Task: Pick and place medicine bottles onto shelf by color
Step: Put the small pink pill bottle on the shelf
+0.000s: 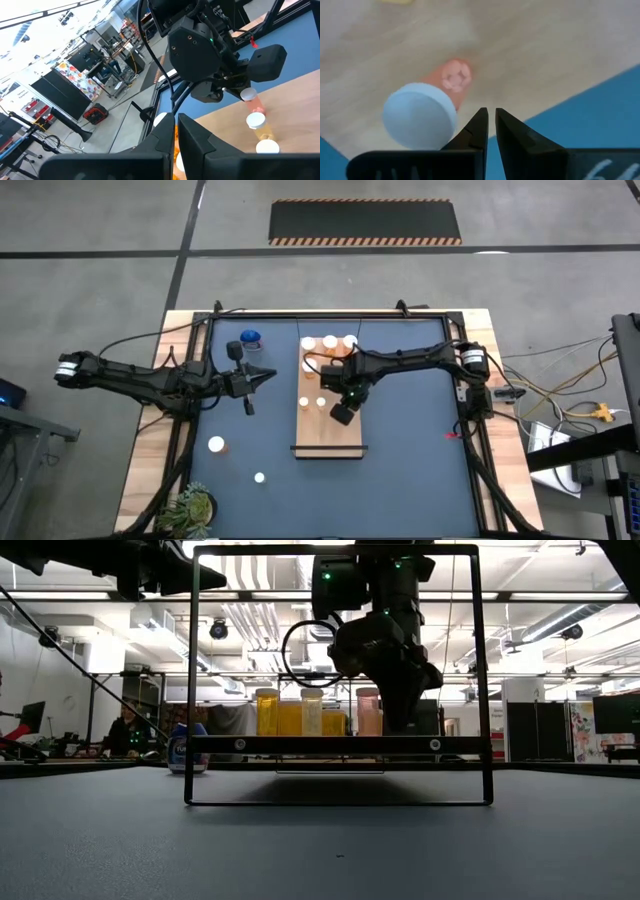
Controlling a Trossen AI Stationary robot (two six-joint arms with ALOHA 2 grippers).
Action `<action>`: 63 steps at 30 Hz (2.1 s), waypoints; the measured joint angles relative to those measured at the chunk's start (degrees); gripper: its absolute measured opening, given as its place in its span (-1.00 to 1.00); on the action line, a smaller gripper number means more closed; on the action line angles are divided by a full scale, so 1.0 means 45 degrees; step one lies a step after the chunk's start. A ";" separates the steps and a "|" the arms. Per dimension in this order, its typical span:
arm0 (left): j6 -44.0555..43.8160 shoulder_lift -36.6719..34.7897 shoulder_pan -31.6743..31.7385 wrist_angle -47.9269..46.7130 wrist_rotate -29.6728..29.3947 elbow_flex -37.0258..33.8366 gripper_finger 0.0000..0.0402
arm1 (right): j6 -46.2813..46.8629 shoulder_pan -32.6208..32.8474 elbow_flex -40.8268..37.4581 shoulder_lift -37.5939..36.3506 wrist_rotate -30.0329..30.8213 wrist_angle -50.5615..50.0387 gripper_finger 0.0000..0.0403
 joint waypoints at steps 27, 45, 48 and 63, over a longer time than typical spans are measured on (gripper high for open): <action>0.0000 0.0003 0.0005 -0.0010 0.0000 -0.0005 -0.98 | -0.2324 0.0628 -0.0112 -0.0125 -0.0539 -0.0804 -0.87; 0.0000 0.0000 0.0002 -0.0019 0.0000 -0.0010 -0.98 | -0.3706 0.0607 -0.0552 -0.0680 -0.0156 0.1934 -0.87; 0.0000 0.0002 0.0004 -0.0019 0.0000 -0.0010 -0.98 | -0.3550 0.0614 -0.0612 -0.0680 -0.0161 0.1701 -0.87; 0.0002 0.0002 0.0000 0.0013 0.0000 -0.0019 -0.98 | -0.6269 0.0843 -0.0679 -0.1506 0.0135 0.3464 -0.70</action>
